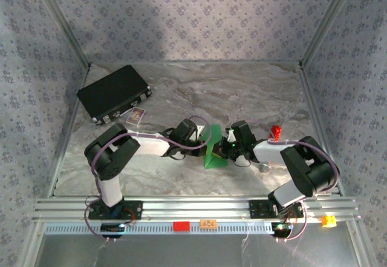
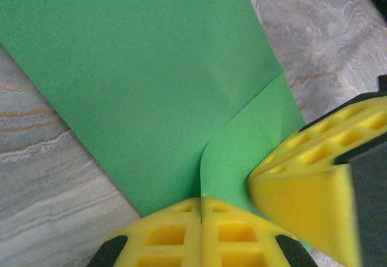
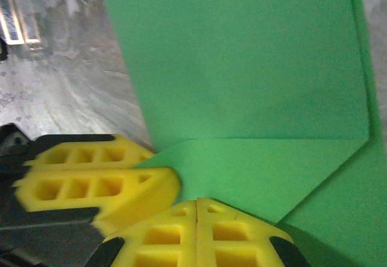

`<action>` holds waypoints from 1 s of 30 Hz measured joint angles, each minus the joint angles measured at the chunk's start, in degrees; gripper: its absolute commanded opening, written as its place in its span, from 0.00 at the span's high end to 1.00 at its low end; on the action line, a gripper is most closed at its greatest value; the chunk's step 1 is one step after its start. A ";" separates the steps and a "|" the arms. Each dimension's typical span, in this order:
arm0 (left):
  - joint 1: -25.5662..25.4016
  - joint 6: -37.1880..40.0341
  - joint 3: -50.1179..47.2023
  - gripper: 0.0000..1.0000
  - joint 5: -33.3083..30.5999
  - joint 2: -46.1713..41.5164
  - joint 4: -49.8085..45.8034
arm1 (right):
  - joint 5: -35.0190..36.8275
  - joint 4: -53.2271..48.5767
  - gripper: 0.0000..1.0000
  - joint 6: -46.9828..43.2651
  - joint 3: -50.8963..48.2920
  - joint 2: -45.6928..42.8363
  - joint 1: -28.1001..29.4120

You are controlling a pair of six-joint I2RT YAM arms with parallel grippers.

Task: Fold a paper plane with a square sheet of paper (pick it up from the middle)
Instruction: Fold the triangle a second time at the center of the table.

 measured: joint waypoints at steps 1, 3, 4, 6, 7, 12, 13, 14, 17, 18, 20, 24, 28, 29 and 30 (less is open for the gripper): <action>0.00 0.00 0.00 1.00 0.00 0.00 0.00 | 0.02 0.04 1.00 0.20 -0.04 0.68 0.07; 0.00 0.00 0.00 1.00 -0.04 0.00 -0.02 | -0.07 0.96 1.00 0.46 -0.39 0.92 0.02; 0.00 0.00 0.00 1.00 -0.07 0.00 -0.02 | -0.04 1.64 1.00 0.61 -0.79 0.90 0.04; 0.00 0.00 0.00 0.97 -0.13 -0.04 -0.02 | -0.04 3.76 1.00 1.03 -1.88 0.85 0.04; 0.00 0.00 0.00 0.94 -0.15 -0.07 -0.09 | -0.04 4.52 1.00 1.18 -2.21 0.85 0.04; 0.00 -0.13 0.44 0.76 -0.63 -1.44 -2.51 | 0.48 6.05 1.00 2.36 -2.69 0.85 0.39; 0.00 -0.17 0.57 0.74 -0.90 -2.16 -3.65 | 0.68 6.05 1.00 2.56 -2.69 0.85 0.48; 0.00 -0.22 0.70 0.70 -1.49 -2.99 -4.63 | 0.74 6.05 1.00 2.60 -2.69 0.85 0.52; 0.04 -0.76 0.74 0.67 -3.04 -6.08 -7.02 | 1.03 6.12 1.00 3.17 -2.69 0.83 0.66; 0.07 -0.98 0.74 0.67 -3.41 -7.19 -7.54 | 1.14 6.14 1.00 3.32 -2.67 0.79 0.74; 0.04 -1.84 0.72 0.73 -3.69 -9.29 -7.96 | 1.51 6.14 1.00 3.63 -2.67 0.72 0.85; 0.00 -3.87 0.50 0.92 -2.34 -12.07 -7.76 | 2.19 6.05 1.00 3.96 -2.69 0.50 1.11; -0.90 -5.01 0.50 0.99 2.32 -11.41 -7.34 | 2.38 6.05 1.00 4.24 -2.69 0.42 1.22; -1.29 -5.42 0.50 1.00 3.89 -10.78 -7.02 | 2.47 6.03 1.00 4.28 -2.69 0.39 1.25; -1.62 -5.86 0.50 1.00 5.49 -9.90 -6.56 | 2.51 6.01 1.00 4.28 -2.69 0.35 1.25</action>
